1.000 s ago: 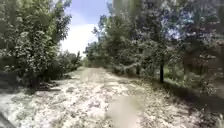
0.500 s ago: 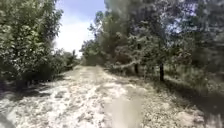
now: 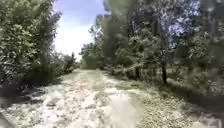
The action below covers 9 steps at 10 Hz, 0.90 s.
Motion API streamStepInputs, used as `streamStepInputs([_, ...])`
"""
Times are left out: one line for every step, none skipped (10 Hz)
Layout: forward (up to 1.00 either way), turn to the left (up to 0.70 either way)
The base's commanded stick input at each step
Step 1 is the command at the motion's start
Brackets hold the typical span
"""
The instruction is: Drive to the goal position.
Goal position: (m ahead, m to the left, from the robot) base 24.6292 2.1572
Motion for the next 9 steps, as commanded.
streamStepInputs([0.50, 0.00])
streamStepInputs([0.50, 0.00])
streamStepInputs([0.50, 0.00])
streamStepInputs([0.50, 0.00])
streamStepInputs([0.50, 0.00])
streamStepInputs([0.50, 0.00])
streamStepInputs([0.50, 0.00])
streamStepInputs([0.50, 0.00])
streamStepInputs([0.50, 0.00])
